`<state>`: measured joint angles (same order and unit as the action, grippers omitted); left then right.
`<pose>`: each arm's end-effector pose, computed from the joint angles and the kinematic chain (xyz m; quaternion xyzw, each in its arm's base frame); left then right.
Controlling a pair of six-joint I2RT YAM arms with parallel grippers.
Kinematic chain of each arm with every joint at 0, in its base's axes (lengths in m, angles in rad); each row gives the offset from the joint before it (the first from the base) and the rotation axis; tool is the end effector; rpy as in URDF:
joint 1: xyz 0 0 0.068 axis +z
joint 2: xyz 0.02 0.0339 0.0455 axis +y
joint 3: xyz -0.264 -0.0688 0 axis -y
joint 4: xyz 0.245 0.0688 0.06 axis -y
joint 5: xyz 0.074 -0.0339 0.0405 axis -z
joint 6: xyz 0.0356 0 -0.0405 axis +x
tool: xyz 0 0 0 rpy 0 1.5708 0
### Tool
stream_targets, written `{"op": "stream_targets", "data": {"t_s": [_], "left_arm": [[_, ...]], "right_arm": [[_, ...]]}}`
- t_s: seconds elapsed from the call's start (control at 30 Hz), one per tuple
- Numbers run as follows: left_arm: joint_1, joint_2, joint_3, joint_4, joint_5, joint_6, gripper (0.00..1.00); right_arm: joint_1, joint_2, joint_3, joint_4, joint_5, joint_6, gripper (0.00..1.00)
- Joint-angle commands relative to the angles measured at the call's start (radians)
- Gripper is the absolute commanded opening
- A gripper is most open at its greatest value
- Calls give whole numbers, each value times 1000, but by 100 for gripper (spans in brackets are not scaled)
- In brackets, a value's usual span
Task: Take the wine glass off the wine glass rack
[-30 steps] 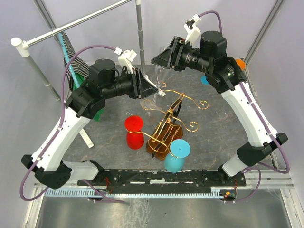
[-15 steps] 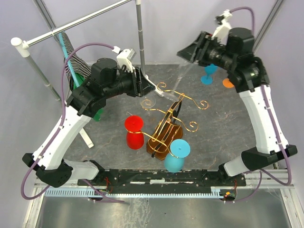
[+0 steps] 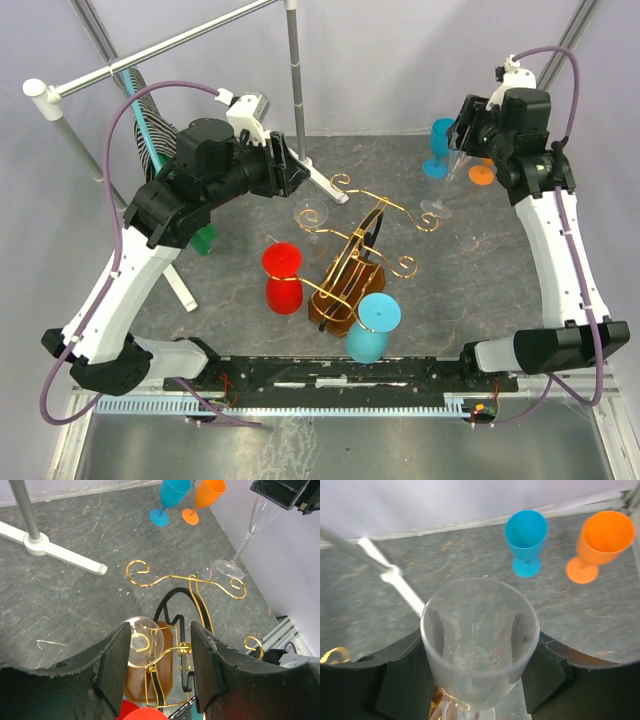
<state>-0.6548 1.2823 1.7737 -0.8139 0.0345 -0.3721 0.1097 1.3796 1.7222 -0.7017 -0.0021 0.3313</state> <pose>0.1869 -0.1450 0.5004 0.1243 0.8018 -0.2992 0.5021 0.2813 0.0311 0.4730 0.0903 0.8170 0.1254 0.5555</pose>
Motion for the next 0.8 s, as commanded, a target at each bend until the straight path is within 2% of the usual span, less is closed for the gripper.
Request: {"op": "stream_targets", "data": {"t_s": [0.0,0.4,0.53,0.6,0.77], "left_arm": [[-3,10,32,-9,-43,65,59],[-3,-3,35,-10,-53,83,61],[-3,3,29,1,-49,85,61],[-3,8,21,10,-48,87,62],[-3,32,13,6,-52,104,64]], "right_arm": [[-13,-27,-119,237,195,-181,47],[-120,48,-333,628,294,-259,47],[-123,66,-503,916,371,-326,40],[-130,96,-596,1088,397,-346,40],[-166,169,-729,1361,409,-337,40]]}}
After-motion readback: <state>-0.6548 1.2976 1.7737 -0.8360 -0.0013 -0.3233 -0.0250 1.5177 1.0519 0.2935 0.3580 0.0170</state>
